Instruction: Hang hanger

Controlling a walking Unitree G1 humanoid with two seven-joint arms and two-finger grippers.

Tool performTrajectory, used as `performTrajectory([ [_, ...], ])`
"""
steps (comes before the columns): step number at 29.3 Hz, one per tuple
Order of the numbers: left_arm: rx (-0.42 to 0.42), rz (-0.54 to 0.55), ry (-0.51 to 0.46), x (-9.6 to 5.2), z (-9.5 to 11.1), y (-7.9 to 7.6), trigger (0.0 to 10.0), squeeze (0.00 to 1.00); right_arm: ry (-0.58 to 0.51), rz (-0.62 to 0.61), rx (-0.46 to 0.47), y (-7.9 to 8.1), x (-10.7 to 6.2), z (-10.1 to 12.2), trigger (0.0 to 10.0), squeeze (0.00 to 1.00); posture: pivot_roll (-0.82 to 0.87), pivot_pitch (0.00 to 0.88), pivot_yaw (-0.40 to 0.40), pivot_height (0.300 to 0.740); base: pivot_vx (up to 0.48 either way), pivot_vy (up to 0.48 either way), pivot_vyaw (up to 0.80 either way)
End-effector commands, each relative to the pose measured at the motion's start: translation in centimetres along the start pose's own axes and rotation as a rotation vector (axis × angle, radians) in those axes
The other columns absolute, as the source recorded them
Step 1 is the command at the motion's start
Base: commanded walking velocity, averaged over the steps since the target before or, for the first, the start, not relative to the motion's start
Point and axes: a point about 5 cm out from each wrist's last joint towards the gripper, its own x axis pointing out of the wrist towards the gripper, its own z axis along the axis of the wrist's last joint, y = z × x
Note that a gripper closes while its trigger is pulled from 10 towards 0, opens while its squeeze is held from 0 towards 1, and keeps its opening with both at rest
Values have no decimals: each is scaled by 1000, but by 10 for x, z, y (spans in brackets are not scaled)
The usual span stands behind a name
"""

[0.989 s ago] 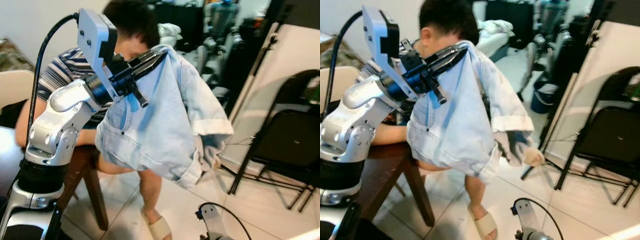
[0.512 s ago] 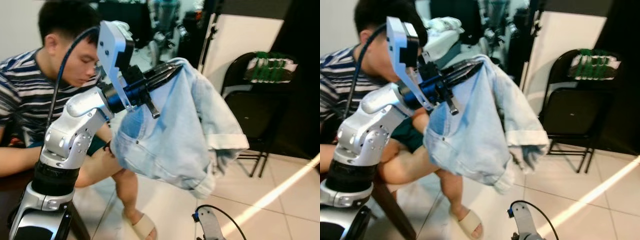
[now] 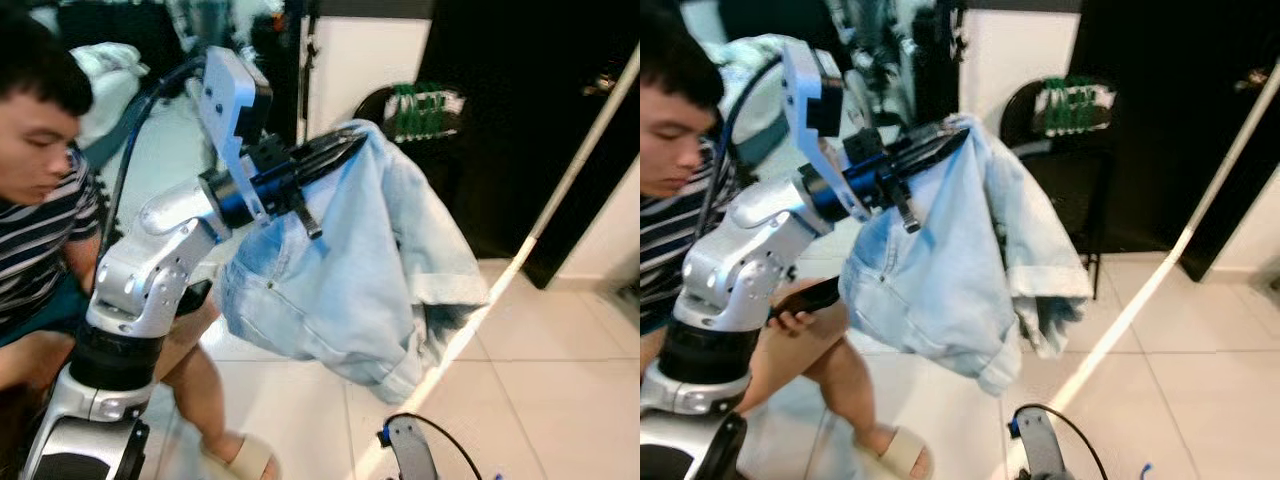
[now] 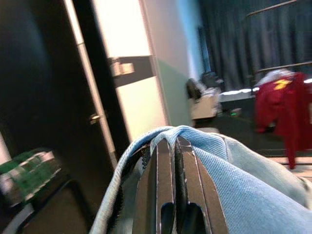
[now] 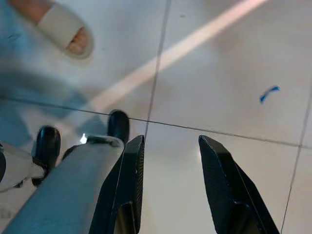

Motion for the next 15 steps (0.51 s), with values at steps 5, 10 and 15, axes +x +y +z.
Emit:
performTrajectory([
  [5,0,-25,-11,2,2,-4,0,0,1,6,-2,3,0,1,10000,0,115,0,-37,740,0,0,-800],
  [10,-8,-37,-10,3,1,-7,0,0,-6,1,0,-2,1,8,10000,0,114,0,-37,740,0,0,-800],
  [15,-17,-47,-7,5,-1,-9,0,0,-9,-2,-2,-3,1,11,10000,0,109,0,-38,740,0,0,-800],
])
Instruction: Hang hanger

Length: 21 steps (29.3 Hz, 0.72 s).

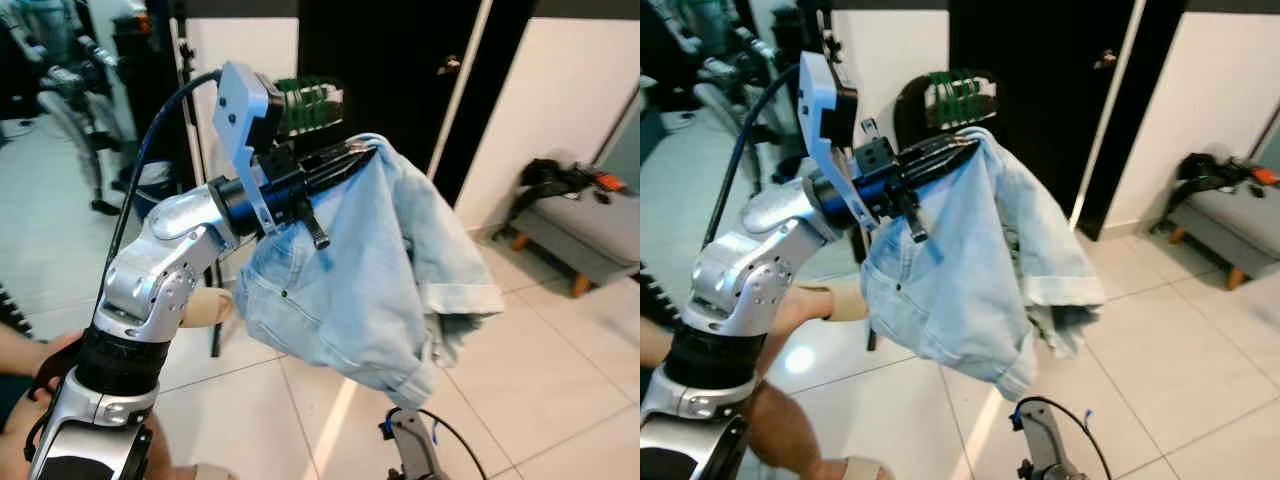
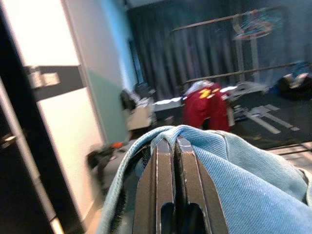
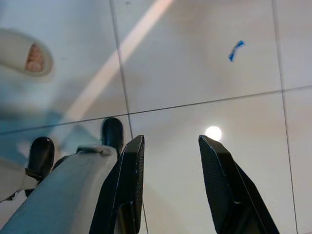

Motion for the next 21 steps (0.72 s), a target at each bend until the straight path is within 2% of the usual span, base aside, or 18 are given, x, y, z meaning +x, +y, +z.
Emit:
performTrajectory([
  [1,12,-20,-18,3,4,-3,0,0,15,13,5,5,0,-2,10000,0,108,0,-38,740,0,0,-800],
  [14,-27,-48,27,3,-15,-10,0,0,-12,-3,5,0,1,10,10000,0,94,0,-39,740,0,0,-800],
  [16,-64,-48,62,2,-30,-13,0,0,-14,-5,2,-2,1,11,10000,0,93,0,-42,740,0,0,-800],
  [21,-93,-30,114,-2,-49,-15,0,0,-14,-5,0,-3,1,11,10000,0,92,0,-41,740,0,0,-800],
])
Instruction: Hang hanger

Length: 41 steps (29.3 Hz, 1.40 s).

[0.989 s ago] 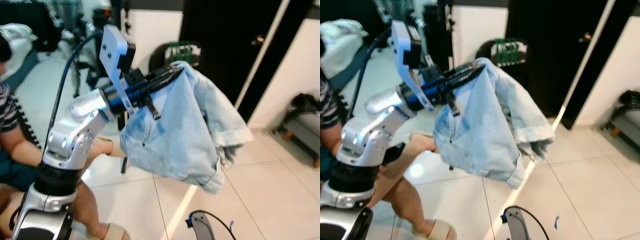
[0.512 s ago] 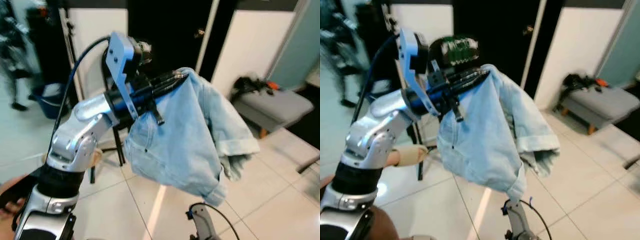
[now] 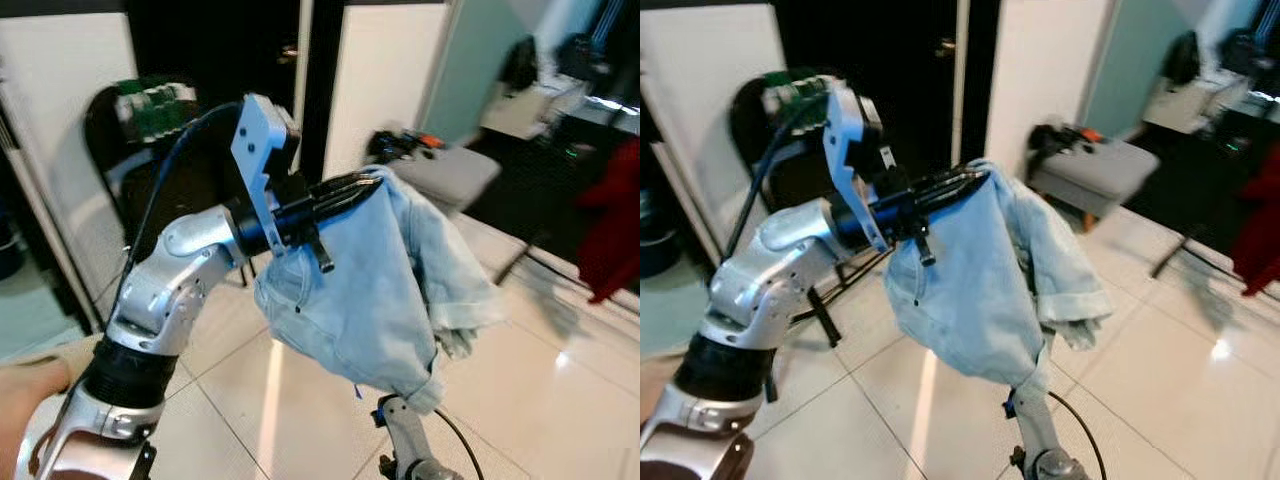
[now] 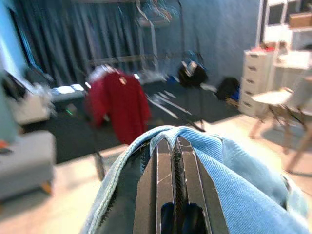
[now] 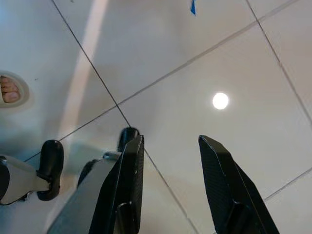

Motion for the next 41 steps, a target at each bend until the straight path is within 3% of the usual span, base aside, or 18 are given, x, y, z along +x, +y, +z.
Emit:
performTrajectory([
  [1,34,96,104,-3,-30,7,0,0,12,-14,5,-10,-1,-3,10000,0,86,0,-35,740,0,0,-800],
  [3,50,132,148,-5,-39,10,0,0,12,-15,6,-12,-2,-4,10000,0,86,0,-35,740,0,0,-800],
  [5,97,277,313,-19,-74,22,0,0,14,-19,11,-18,-3,-7,10000,0,83,0,-32,740,0,0,-800],
  [11,75,370,426,-35,-106,24,0,0,14,-24,13,-25,-4,-9,10000,0,83,0,-34,740,0,0,-800],
  [13,-10,378,510,-48,-136,14,0,0,15,-25,14,-27,-4,-9,10000,0,85,0,-35,740,0,0,-800],
  [17,-72,399,547,-57,-154,6,0,0,15,-25,14,-27,-4,-8,10000,0,85,0,-35,740,0,0,-800],
  [20,-194,544,628,-80,-185,-1,0,0,15,-24,18,-28,-4,-8,10000,0,77,0,-24,740,0,0,-800],
  [21,-194,544,628,-80,-185,-1,0,0,15,-24,18,-28,-4,-8,10000,0,77,0,-24,740,0,0,-800],
  [23,-230,664,720,-103,-204,-5,0,0,13,-26,33,-27,-4,-8,10000,0,74,0,-19,740,0,0,-800],
  [26,-264,700,748,-111,-211,-9,0,0,12,-26,36,-26,-4,-8,10000,0,74,0,-14,740,0,0,-800],
  [29,-333,803,810,-139,-228,-23,0,0,-12,-35,71,-22,-4,-12,10000,0,54,0,7,740,0,0,-800],
  [41,-350,864,806,-157,-235,-33,0,0,-10,-25,83,-14,-5,-22,10000,0,55,0,0,740,0,0,-800],
])
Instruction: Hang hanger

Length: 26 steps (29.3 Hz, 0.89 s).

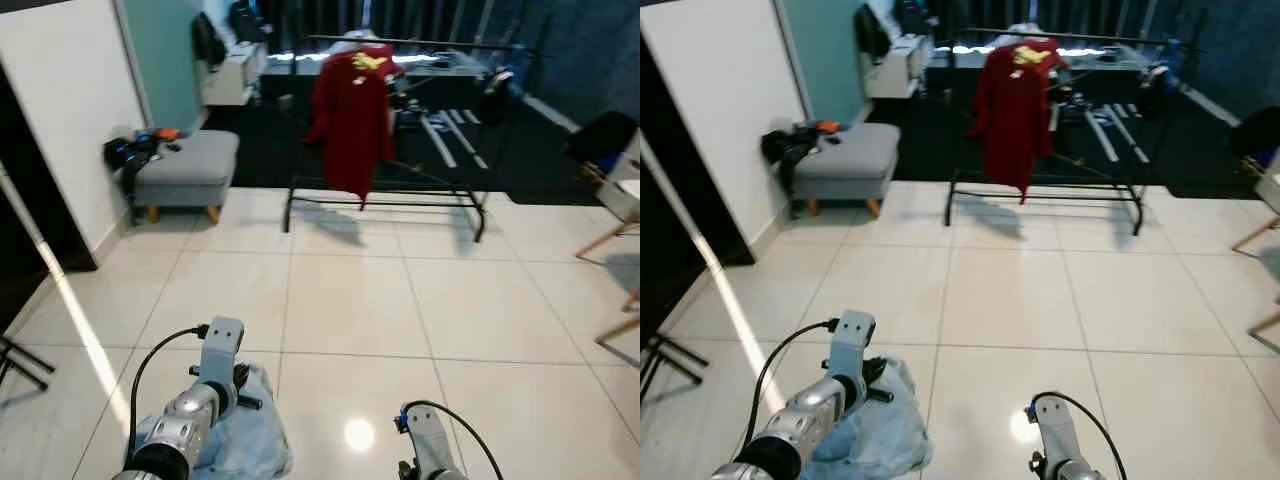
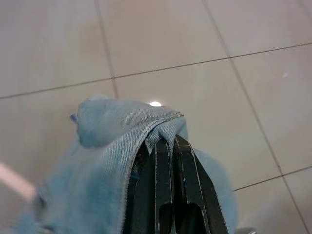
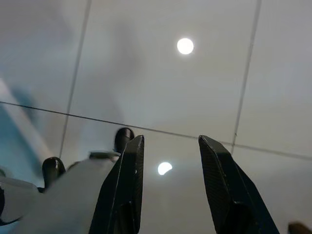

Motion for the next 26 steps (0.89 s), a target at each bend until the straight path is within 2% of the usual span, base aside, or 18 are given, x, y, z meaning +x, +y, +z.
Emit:
performTrajectory([
  [1,-24,12,-8,-3,-7,2,0,0,-6,8,12,5,0,-3,10000,0,55,0,0,740,0,0,-800],
  [2,-62,6,-29,-6,-10,2,1647,0,-15,17,-1,8,0,-3,10000,0,64,0,-3,740,0,0,0],
  [3,-96,13,-40,-7,-13,2,10000,0,-27,26,15,10,0,-2,10000,0,74,0,-19,740,0,0,0],
  [7,-134,18,-56,-9,-19,-1,10000,0,-46,44,50,13,0,-2,10000,0,97,0,-57,740,0,0,0],
  [11,-116,105,-53,-12,-25,6,10000,0,-51,59,8,16,1,4,10000,0,97,0,-89,740,0,0,0],
  [16,-95,104,-82,-12,-22,5,10000,0,-65,61,-6,13,2,11,10000,0,109,0,-101,740,0,0,0],
  [22,-119,63,-131,-9,-13,1,10000,0,-80,56,-22,7,2,17,10000,0,100,0,-88,740,0,0,0],
  [26,-105,49,-150,-7,-8,-3,10000,0,-90,47,-28,3,2,23,10000,0,94,0,-82,740,270,0,0],
])
